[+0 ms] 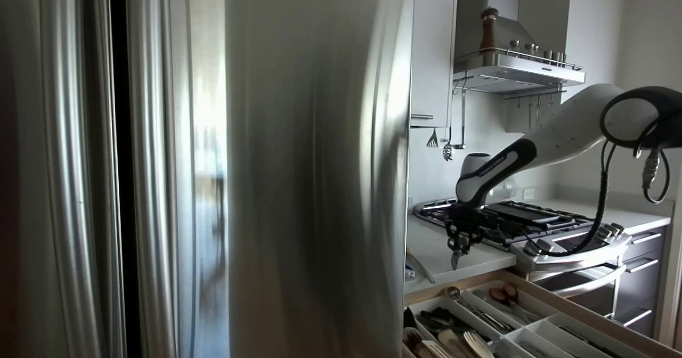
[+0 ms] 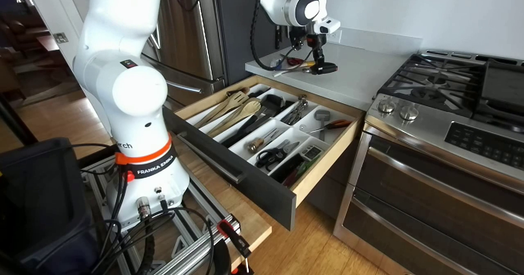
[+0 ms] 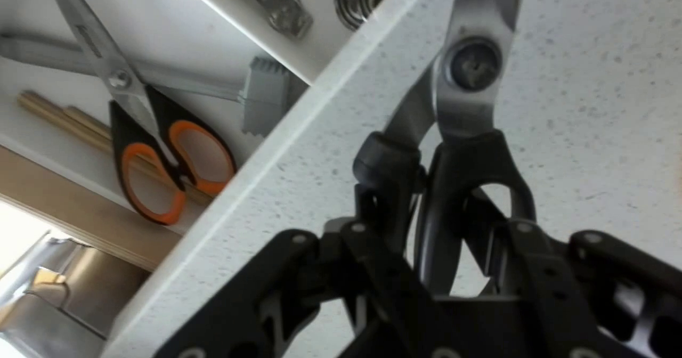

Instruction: Put the black pair of scissors in the drawer

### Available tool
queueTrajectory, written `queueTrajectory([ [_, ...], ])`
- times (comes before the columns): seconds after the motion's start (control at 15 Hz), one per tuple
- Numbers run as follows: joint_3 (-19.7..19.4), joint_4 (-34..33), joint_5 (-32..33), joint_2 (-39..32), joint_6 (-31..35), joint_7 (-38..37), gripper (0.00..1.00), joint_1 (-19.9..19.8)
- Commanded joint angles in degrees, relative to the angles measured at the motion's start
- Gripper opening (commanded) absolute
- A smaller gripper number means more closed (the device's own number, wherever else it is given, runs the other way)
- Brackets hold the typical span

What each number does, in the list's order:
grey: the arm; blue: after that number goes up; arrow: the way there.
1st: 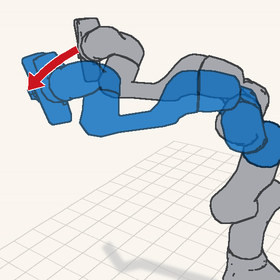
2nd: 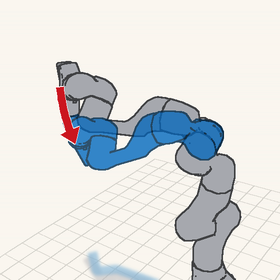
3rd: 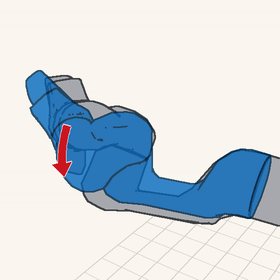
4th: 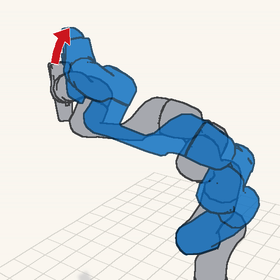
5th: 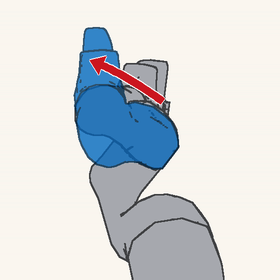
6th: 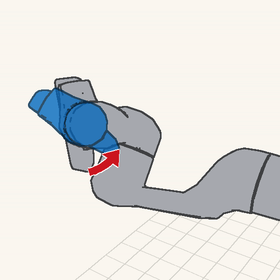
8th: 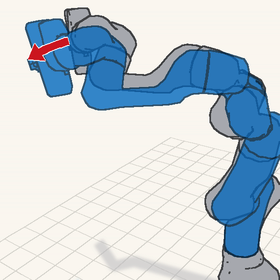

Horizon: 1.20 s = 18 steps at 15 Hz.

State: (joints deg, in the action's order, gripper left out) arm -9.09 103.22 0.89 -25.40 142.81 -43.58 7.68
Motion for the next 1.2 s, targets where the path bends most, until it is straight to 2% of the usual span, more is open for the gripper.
queueTrajectory([
  [0.0, -1.05, 14.06, 0.18, 10.72, 2.28, -3.84, 0.18, -0.91],
  [0.53, -1.87, 38.26, 1.94, 29.56, 7.27, -11.72, 0.18, -7.77],
  [0.67, -1.87, 44.33, 4.88, 34.44, 8.68, -16.46, 0.18, -11.16],
  [0.93, 0.32, 48.79, 13.97, 37.19, 11.09, -29.66, 0.18, -20.02],
  [1.0, 1.1, 49.71, 16.32, 37.64, 13.79, -31.65, 0.18, -21.64],
  [1.07, 0.84, 46.77, 11.82, 34.93, 10.66, -25.74, 0.43, -20.06],
  [1.13, 1.19, 47.62, 13.29, 35.5, 11.95, -27.41, 0.43, -21.4],
])
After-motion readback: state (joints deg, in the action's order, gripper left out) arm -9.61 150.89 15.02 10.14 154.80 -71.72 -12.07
